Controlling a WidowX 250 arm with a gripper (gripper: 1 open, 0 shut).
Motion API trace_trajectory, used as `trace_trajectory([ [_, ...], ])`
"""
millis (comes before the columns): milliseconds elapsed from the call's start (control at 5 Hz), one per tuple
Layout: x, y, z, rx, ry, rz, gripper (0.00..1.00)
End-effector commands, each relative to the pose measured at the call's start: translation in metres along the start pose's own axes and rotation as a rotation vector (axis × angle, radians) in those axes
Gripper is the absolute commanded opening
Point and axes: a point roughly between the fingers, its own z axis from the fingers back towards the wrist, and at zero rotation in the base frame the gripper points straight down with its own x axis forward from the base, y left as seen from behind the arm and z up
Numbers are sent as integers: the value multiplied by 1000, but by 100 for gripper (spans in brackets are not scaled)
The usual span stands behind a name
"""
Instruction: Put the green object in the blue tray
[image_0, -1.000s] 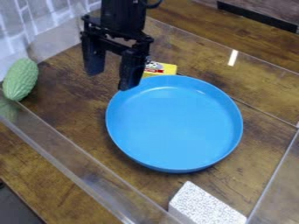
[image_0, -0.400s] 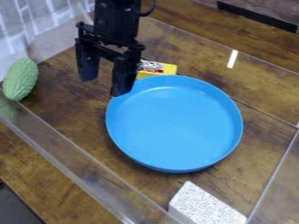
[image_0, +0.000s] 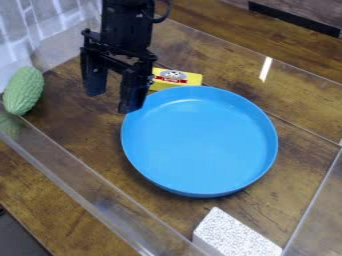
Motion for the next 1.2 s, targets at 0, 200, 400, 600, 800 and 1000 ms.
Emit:
trace_trajectory([
  [0, -3, 9, 6, 8, -29, 8, 100],
  [200, -4, 13, 3, 9, -28, 6, 100],
  [400, -3, 15, 1, 9, -28, 6, 100],
  [600, -2, 18, -1, 10, -29, 6, 100],
  [800, -2, 22, -4, 12, -30, 8, 100],
  [1000, -2, 25, -6, 14, -30, 9, 100],
])
